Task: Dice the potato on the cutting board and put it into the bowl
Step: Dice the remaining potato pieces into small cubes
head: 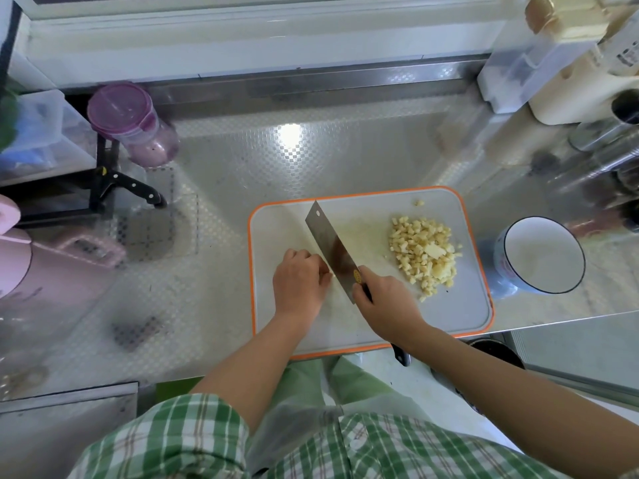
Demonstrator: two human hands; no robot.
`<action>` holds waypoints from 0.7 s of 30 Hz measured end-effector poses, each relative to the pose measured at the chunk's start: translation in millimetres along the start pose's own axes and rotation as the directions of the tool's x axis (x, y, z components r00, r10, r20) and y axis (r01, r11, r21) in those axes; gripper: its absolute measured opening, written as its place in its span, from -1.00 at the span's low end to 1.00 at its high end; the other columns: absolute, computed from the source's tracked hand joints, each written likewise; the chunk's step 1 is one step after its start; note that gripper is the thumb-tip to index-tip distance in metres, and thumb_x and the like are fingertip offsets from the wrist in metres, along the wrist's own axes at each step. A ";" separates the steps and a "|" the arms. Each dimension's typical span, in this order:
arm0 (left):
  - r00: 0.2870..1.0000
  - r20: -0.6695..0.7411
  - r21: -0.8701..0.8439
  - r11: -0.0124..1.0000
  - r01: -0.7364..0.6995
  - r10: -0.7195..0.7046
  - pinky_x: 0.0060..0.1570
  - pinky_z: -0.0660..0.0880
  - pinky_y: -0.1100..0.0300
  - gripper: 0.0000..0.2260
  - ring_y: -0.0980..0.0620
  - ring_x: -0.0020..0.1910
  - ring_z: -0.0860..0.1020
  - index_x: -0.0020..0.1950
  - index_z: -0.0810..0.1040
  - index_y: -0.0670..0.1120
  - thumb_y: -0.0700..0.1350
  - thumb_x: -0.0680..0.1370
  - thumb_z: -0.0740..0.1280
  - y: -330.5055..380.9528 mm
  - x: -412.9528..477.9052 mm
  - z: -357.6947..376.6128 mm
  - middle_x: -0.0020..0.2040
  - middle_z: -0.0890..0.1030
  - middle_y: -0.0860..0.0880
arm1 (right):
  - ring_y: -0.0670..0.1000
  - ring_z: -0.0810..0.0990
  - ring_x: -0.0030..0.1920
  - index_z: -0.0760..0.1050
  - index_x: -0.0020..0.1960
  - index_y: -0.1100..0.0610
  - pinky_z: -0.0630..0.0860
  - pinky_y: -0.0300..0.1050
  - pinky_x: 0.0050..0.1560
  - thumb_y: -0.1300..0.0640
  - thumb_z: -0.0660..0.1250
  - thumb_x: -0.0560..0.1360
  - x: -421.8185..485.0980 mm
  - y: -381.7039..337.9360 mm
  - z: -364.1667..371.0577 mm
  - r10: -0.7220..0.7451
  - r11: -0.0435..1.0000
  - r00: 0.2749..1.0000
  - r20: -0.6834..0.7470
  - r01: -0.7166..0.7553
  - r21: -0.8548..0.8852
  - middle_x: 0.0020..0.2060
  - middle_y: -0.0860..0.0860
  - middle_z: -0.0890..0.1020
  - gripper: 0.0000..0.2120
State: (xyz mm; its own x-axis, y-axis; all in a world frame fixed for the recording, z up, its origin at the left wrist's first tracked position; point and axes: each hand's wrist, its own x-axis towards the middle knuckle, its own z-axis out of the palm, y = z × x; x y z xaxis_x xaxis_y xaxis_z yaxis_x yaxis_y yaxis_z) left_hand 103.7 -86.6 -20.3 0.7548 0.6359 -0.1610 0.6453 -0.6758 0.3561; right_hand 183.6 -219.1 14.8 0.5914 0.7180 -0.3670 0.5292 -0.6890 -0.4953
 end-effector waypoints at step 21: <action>0.998 -0.031 -0.069 0.996 -0.049 0.047 -0.23 0.43 0.18 -0.94 0.01 -0.04 0.48 -0.09 0.65 -0.01 -0.06 0.48 0.43 -8.3 -6.1 -0.3 -0.13 0.60 0.04 | 0.19 0.43 -0.42 0.29 -0.07 0.11 0.25 -0.07 -0.41 0.10 0.11 0.61 5.3 -2.3 8.9 -0.050 0.997 0.998 -0.036 0.048 -0.053 -0.49 0.01 0.37 -0.89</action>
State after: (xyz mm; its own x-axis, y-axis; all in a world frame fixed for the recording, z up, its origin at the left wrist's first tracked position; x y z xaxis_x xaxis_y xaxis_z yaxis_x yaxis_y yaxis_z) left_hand 93.8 -84.7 -22.0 0.7806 0.6142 -0.1156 0.5975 -0.6791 0.4265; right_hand 180.1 -212.8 7.0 0.5858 0.7474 -0.3136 0.5884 -0.6582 -0.4696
